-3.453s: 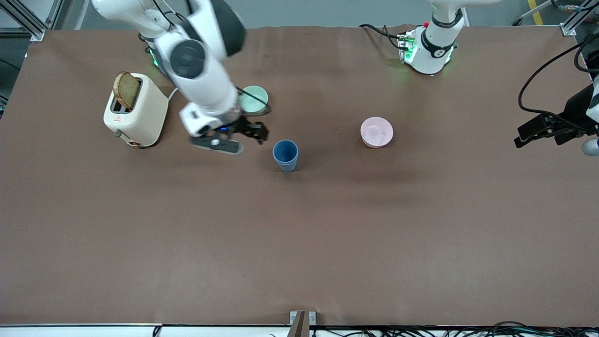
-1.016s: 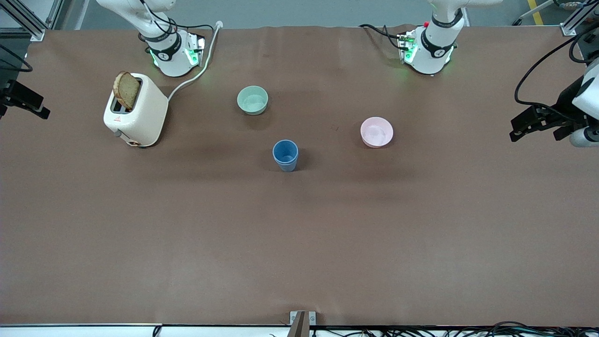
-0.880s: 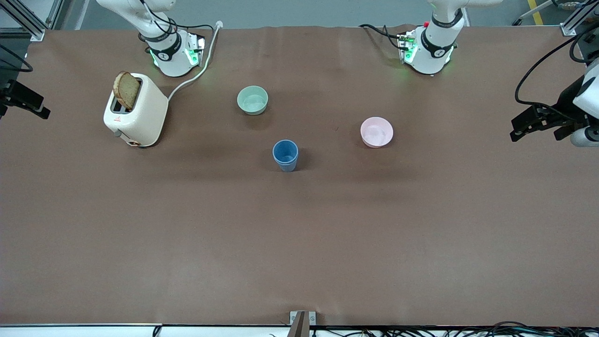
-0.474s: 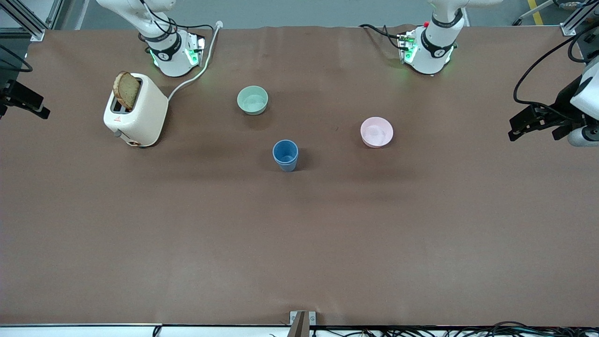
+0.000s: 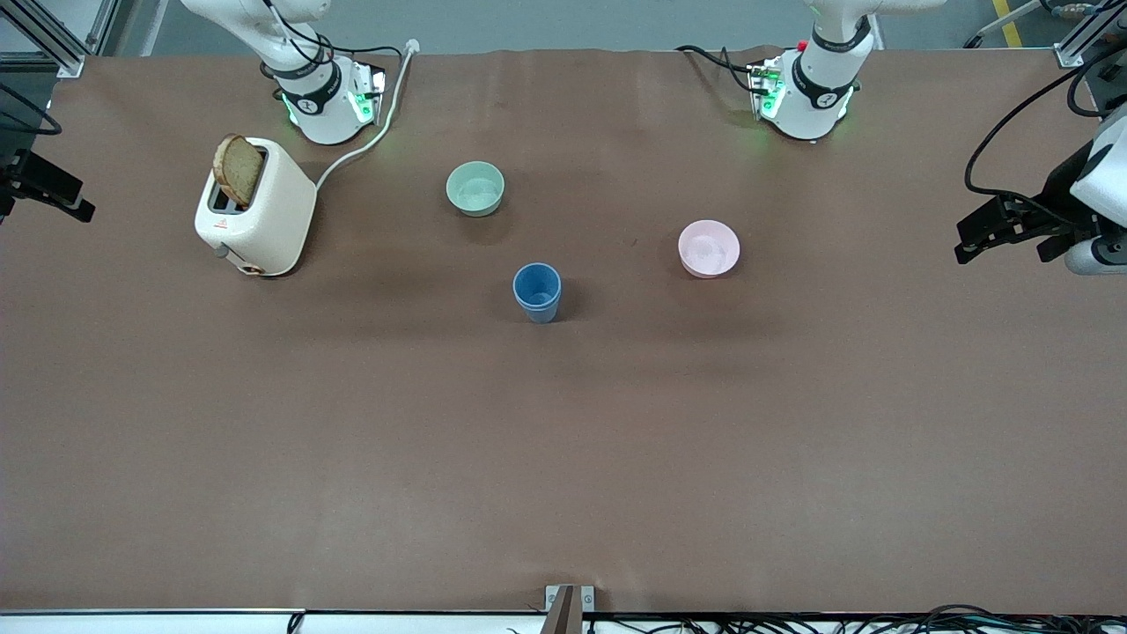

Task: Stack blue cups with both arms

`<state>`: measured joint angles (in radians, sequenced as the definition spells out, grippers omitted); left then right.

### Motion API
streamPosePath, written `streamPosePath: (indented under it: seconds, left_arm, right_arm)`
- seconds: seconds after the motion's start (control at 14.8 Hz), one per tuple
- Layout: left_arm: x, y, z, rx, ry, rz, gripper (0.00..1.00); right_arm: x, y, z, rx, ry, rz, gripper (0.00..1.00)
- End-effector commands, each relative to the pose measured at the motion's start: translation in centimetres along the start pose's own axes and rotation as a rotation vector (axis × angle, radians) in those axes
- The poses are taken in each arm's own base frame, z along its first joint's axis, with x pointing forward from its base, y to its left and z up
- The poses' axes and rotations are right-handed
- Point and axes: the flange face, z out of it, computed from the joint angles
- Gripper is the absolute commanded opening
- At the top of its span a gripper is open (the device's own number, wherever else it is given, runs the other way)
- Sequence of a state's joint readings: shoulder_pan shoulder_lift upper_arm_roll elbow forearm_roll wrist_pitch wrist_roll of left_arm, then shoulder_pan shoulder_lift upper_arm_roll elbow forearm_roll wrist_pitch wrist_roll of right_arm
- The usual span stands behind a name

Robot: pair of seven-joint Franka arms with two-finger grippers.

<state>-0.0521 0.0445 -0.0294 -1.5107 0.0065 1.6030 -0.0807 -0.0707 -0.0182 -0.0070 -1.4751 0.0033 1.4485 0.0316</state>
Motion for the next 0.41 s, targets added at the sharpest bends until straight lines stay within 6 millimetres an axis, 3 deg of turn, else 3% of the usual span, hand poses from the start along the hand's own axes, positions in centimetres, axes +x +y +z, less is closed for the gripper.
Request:
streamPosePath:
  seconds: [0.0,0.34]
  left_arm:
    - [-0.37,0.15,-0.74,-0.002,-0.003,0.01,1.0]
    - [-0.37,0.15,-0.74,-0.002,-0.003,0.01,1.0]
  right_arm:
    - [0.04,0.42,-0.25,0.001,-0.004,0.001,1.0]
    - [-0.02,0.42,-0.13,0.001,-0.011,0.004,1.0]
